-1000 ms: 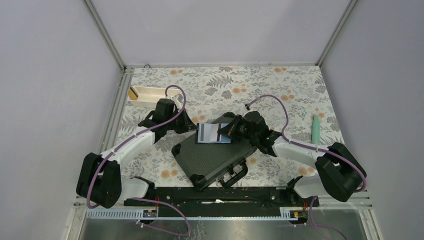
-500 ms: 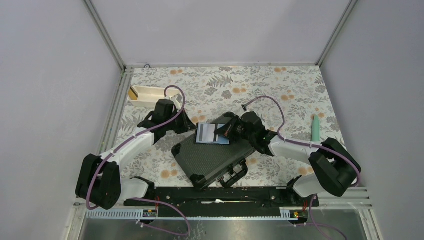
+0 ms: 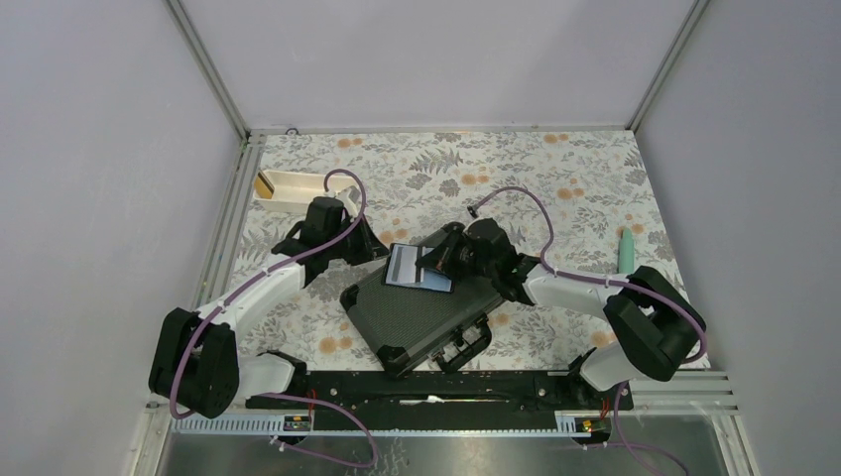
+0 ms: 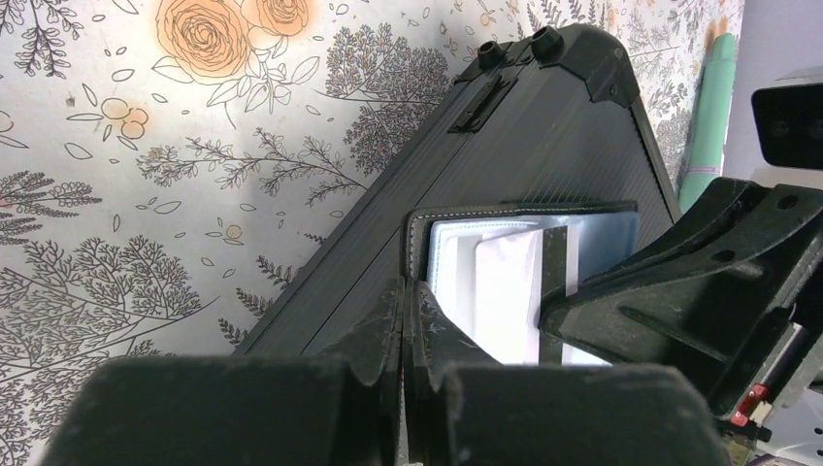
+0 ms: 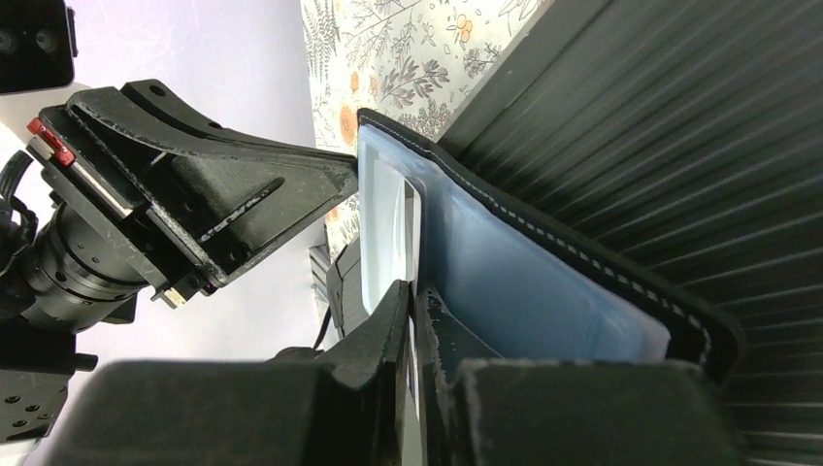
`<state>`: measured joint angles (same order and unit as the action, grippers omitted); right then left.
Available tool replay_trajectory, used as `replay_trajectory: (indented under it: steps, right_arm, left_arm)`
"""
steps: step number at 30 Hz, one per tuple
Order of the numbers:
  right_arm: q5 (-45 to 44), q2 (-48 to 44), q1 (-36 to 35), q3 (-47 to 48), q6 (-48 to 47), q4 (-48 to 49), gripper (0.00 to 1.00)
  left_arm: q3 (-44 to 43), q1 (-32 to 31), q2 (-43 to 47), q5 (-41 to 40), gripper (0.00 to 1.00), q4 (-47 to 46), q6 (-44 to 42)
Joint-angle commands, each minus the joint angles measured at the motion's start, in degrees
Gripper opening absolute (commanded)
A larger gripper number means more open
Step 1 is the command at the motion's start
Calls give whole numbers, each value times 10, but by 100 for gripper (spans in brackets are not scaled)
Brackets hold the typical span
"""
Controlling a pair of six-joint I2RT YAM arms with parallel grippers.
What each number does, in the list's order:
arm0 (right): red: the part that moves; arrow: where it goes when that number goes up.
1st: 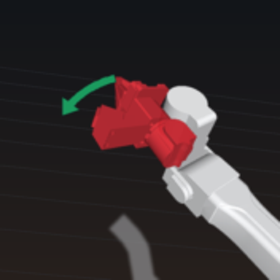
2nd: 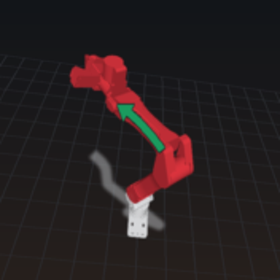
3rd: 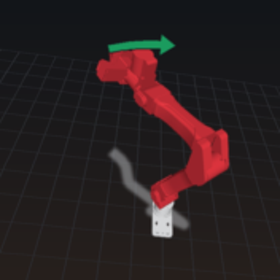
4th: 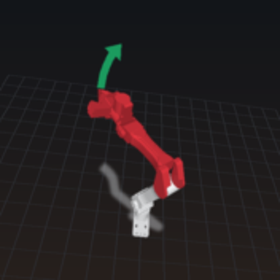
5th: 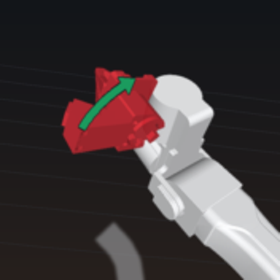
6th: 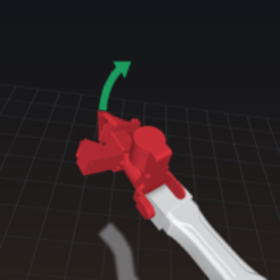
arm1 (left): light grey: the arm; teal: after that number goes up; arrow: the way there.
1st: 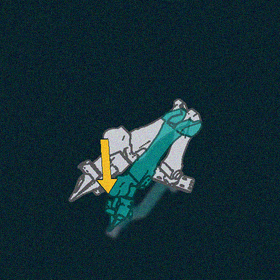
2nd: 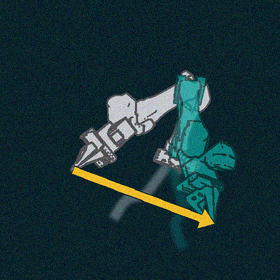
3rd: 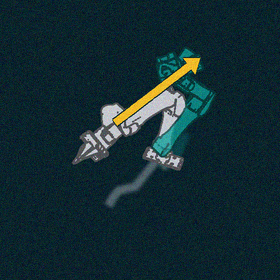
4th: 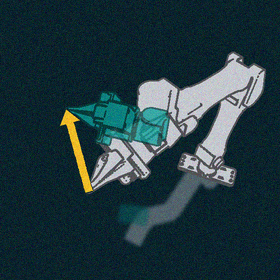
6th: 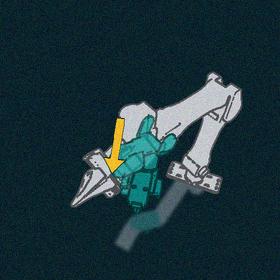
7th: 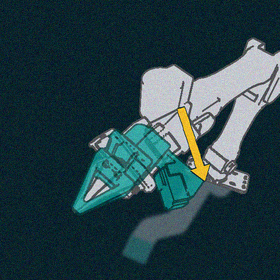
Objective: Put the credit cards into the card holder
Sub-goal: Insert the credit card into the card holder.
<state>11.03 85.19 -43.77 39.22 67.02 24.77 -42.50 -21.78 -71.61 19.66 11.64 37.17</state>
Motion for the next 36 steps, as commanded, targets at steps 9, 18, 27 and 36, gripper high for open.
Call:
replay_trajectory:
  steps: [9,18,27,36]
  right_arm:
    - [-96,-24,-25,67,-105,-195,30]
    - [-147,-55,-28,92,-142,-277,40]
    - [-131,-37,-42,96,-135,-264,33]
    - [-121,-5,-73,122,-119,-225,24]
  left_arm:
    - [15,-4,22,17,0,-40,19]
    - [16,-4,23,21,0,-42,19]
    - [17,-4,25,25,0,-43,17]
    - [19,-4,28,25,0,-47,19]
